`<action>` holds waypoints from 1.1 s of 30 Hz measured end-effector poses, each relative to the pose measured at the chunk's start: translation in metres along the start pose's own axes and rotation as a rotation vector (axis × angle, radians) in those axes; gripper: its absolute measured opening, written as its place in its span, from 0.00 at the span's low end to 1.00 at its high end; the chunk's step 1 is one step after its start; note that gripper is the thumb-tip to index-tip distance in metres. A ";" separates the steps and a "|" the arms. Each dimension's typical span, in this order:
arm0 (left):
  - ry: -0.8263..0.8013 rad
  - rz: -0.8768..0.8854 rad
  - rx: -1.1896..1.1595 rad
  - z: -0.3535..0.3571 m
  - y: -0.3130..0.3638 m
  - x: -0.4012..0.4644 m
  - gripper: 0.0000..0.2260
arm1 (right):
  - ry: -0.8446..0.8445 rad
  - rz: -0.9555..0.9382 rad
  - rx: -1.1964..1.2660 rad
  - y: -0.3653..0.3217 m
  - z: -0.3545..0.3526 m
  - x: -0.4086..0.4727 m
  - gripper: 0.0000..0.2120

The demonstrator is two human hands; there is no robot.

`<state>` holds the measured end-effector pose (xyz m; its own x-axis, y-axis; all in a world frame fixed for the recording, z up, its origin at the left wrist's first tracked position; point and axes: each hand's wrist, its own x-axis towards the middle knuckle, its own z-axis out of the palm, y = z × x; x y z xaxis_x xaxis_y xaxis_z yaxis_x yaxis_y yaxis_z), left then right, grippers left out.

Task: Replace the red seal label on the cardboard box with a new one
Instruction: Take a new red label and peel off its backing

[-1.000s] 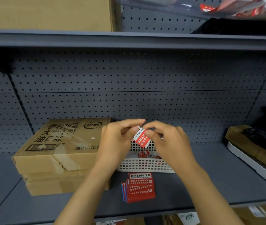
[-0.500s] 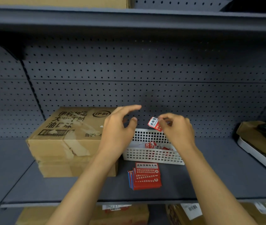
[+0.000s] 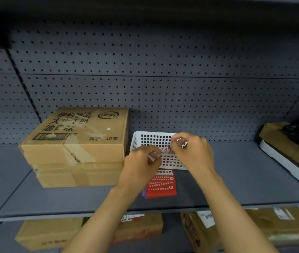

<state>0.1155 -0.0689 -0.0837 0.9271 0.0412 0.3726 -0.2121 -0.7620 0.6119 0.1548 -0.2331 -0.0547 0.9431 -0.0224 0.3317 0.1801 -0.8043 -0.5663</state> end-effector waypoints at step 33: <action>0.009 -0.014 0.123 0.066 -0.046 -0.040 0.17 | -0.144 0.162 -0.071 0.043 0.067 -0.059 0.15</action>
<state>0.1090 -0.0782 -0.1728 0.9269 0.0575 0.3710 -0.1590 -0.8350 0.5267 0.1255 -0.2263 -0.1488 0.9891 -0.0738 0.1271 0.0079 -0.8369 -0.5473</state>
